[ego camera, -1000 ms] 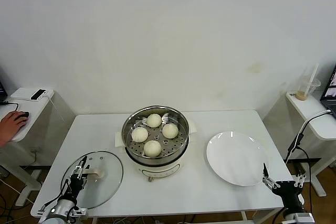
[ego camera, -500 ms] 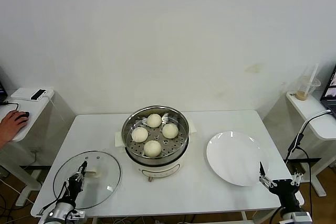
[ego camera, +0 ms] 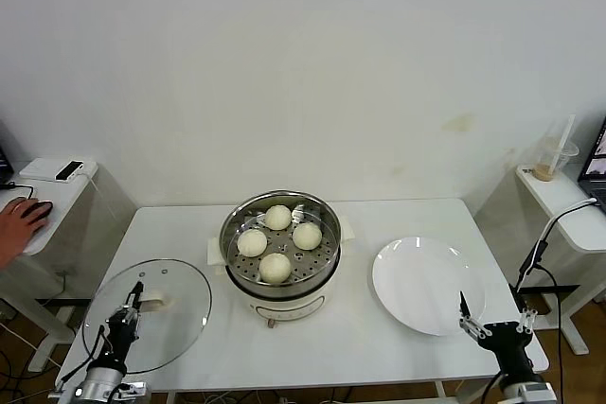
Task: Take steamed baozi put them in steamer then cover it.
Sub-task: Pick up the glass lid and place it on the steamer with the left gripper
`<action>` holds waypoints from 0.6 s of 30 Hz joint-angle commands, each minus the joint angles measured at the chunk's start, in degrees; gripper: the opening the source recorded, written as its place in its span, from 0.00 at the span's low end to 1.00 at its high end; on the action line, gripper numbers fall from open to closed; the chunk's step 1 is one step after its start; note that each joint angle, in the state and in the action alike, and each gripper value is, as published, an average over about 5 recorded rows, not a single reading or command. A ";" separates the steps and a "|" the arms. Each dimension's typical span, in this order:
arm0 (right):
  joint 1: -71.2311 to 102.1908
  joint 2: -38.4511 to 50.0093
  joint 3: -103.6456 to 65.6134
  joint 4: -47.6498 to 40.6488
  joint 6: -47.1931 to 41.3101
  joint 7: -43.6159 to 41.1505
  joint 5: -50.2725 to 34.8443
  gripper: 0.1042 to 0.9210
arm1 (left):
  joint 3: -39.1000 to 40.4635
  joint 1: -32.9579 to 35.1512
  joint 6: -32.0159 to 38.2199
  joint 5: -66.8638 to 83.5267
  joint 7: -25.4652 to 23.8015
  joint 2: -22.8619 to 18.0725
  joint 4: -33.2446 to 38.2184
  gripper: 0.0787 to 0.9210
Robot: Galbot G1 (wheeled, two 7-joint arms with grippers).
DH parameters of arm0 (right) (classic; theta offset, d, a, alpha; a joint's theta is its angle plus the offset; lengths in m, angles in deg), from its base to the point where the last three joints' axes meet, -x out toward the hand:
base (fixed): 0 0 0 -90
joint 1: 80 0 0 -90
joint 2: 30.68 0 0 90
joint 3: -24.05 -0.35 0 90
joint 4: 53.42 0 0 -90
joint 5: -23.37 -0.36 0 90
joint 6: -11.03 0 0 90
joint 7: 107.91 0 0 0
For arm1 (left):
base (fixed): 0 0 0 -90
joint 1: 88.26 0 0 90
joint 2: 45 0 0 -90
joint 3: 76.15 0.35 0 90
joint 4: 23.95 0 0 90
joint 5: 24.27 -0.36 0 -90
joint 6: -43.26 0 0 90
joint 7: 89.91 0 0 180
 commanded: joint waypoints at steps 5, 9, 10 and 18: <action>0.02 0.70 1.59 0.38 0.00 -0.50 0.75 0.88 | -7.76 0.05 -4.53 3.90 -7.54 3.44 7.58 0.07; -0.03 0.73 1.60 0.28 0.02 -0.65 0.86 0.88 | -8.80 -0.39 -5.85 5.67 -10.29 5.21 8.98 0.07; -0.05 0.73 1.58 0.26 0.01 -0.68 0.87 0.88 | -8.78 -0.41 -6.25 6.15 -10.91 5.60 9.61 0.07; -0.05 0.35 1.75 0.08 -0.25 -0.81 1.68 0.88 | -4.94 -1.06 -9.93 11.09 -15.65 8.92 17.13 0.07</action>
